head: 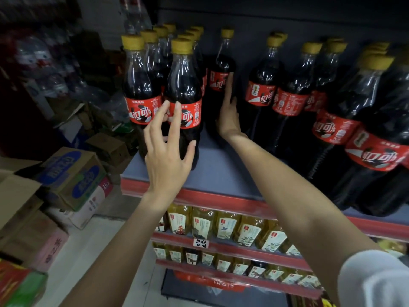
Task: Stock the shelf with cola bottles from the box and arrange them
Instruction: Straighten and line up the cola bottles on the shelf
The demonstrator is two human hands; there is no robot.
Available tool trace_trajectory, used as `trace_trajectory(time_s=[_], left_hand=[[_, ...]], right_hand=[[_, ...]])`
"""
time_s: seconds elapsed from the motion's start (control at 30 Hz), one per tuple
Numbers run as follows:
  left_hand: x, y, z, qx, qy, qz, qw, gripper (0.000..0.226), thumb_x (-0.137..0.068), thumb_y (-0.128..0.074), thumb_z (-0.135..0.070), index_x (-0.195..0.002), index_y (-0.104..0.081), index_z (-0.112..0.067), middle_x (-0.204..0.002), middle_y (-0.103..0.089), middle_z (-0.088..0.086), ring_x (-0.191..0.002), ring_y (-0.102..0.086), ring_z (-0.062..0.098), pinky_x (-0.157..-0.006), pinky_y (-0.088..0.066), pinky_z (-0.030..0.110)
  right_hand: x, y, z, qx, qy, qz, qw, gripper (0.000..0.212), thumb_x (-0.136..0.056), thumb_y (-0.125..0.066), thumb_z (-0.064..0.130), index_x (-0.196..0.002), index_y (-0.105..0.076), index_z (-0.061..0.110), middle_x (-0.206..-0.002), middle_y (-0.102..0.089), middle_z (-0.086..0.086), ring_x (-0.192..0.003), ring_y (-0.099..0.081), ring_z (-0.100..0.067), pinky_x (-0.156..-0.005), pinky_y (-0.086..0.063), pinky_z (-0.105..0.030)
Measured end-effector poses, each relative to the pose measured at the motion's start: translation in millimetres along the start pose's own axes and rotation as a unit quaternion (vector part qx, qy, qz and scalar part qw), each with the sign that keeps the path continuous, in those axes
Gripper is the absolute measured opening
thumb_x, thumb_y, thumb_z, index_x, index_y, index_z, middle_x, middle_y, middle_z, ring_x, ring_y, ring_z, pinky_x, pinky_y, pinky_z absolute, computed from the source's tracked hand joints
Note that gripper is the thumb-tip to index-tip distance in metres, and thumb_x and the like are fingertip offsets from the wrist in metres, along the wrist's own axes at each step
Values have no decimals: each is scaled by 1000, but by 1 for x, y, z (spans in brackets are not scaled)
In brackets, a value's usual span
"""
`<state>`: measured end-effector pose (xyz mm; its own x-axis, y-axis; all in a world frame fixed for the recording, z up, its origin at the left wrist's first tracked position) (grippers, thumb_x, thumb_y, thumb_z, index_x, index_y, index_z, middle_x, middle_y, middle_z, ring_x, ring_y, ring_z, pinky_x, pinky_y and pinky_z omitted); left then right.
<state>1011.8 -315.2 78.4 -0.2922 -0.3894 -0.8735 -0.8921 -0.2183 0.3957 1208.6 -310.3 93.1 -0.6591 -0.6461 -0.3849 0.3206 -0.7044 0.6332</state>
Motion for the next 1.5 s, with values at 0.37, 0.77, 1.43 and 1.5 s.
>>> trace_trajectory(time_s=[0.37, 0.77, 1.43, 1.5], left_hand=[[5, -6, -45, 102, -9, -134, 986, 51, -79, -65, 0, -127, -49, -7, -127, -52, 17, -114, -48, 28, -102, -32, 19], [-68, -140, -81, 279, 187, 219, 916, 83, -85, -70, -28, -149, -19, -18, -143, -38, 12, -128, -44, 26, -96, -37, 28], [-42, -106, -48, 239, 210, 121, 940, 60, -93, -47, -23, -149, -27, -13, -152, -31, 13, -139, -34, 27, -112, -32, 35], [-42, -105, -43, 269, 231, 114, 928, 61, -91, -47, -23, -148, -29, -12, -154, -30, 10, -141, -30, 24, -114, -31, 40]], right_hand=[[73, 65, -17, 37, 110, -115, 986, 59, -85, -54, 0, -142, -41, 10, -130, -50, -14, -113, -55, -30, -96, -46, -37], [87, 83, -39, 103, 6, -160, 982, 73, -83, -49, -2, -150, -28, 18, -130, -59, -8, -101, -63, -39, -77, -53, -48], [54, 43, -23, -10, 25, -27, 999, 91, -91, -53, 12, -149, 11, 42, -121, -60, -18, -89, -64, -38, -81, -52, -47], [49, 40, -20, -25, 33, -20, 999, 95, -88, -55, 9, -148, 9, 44, -132, -56, -16, -100, -64, -38, -86, -52, -49]])
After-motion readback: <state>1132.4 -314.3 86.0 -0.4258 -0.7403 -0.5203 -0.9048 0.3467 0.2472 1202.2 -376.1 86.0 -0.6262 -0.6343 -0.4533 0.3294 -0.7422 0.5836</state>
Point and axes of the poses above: each hand's wrist, its own x-axis away from the middle knuckle, its own y-axis out of the back of the hand, z = x × y, the point moved 2 cm from there along -x, towards the middle knuckle
